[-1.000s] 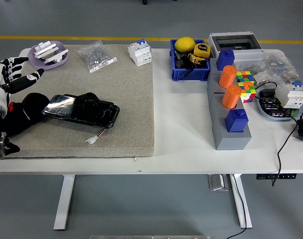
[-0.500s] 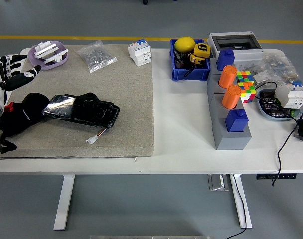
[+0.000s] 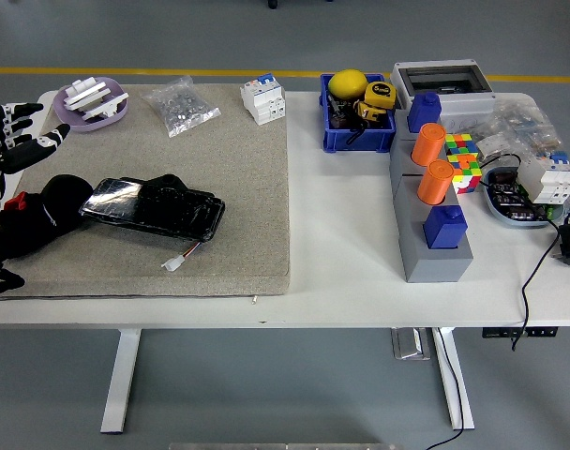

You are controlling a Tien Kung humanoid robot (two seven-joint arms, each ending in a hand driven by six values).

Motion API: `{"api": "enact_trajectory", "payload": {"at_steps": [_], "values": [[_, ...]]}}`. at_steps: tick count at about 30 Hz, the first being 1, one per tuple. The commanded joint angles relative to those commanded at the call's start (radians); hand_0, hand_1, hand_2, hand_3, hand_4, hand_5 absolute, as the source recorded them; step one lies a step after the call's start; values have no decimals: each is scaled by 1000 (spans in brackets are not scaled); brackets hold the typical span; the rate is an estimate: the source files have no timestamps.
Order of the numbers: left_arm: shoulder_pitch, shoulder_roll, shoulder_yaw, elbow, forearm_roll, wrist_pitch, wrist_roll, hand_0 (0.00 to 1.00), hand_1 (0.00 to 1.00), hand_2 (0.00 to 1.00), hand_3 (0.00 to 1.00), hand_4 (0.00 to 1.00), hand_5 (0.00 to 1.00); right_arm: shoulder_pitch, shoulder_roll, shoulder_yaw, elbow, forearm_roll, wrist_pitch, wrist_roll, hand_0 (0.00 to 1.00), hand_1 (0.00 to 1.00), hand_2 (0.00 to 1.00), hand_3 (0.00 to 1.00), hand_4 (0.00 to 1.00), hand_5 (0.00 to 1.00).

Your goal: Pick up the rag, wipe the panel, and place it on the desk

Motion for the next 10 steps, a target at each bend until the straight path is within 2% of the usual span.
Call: {"api": "enact_trajectory", "payload": {"at_steps": [10], "values": [[13,11,-6,1,-3,-8,6,757,825,811,634,837,175,17,-1,0,1,-12,2,-1,741,620,607,556,901,422]]}}
